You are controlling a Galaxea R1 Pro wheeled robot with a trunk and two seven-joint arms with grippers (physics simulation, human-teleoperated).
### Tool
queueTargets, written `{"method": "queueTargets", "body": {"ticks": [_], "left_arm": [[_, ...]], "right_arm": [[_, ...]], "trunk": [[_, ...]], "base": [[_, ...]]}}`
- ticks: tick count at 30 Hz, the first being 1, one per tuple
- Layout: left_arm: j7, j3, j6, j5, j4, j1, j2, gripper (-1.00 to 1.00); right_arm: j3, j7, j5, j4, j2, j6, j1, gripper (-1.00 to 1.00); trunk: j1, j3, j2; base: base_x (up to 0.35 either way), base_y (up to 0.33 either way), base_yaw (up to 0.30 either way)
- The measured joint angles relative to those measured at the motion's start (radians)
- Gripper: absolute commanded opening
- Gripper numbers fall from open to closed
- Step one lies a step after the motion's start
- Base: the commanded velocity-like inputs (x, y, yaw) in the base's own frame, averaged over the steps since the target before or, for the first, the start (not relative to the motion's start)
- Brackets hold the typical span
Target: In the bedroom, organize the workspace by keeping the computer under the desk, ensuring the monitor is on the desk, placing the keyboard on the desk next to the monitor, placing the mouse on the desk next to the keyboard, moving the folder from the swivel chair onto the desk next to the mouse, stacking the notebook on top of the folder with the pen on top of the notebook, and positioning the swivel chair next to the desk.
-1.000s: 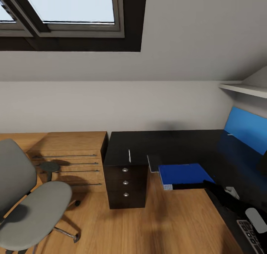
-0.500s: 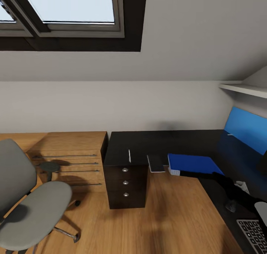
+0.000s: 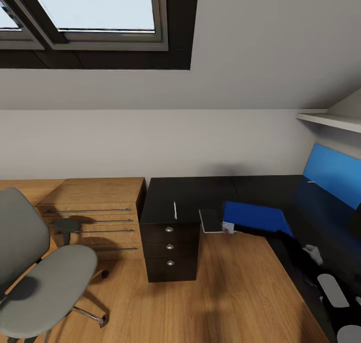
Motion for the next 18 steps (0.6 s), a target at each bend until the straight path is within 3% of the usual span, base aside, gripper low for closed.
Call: {"method": "queueTargets", "body": {"ticks": [4,8,14,18], "left_arm": [[-0.001,0.000,0.000,0.000,0.000,0.000,0.000,1.00],[-0.001,0.000,0.000,0.000,0.000,0.000,0.000,1.00],[0.000,0.000,0.000,0.000,0.000,0.000,-0.001,1.00],[0.000,0.000,0.000,0.000,0.000,0.000,-0.001,1.00]], "right_arm": [[-0.001,-0.006,0.001,0.010,0.045,-0.176,0.000,-1.00],[-0.007,-0.030,-0.001,0.027,0.075,-0.240,0.000,-1.00],[-0.093,-0.120,-0.044,0.038,0.120,-0.374,0.000,-1.00],[-0.114,-0.144,-0.074,0.048,0.147,-0.432,0.000,-1.00]], "trunk": [[0.000,0.000,0.000],[0.000,0.000,0.000],[0.000,0.000,0.000],[0.000,0.000,0.000]], "base": [[0.000,0.000,0.000],[0.000,0.000,0.000],[0.000,0.000,0.000],[0.000,0.000,0.000]]}}
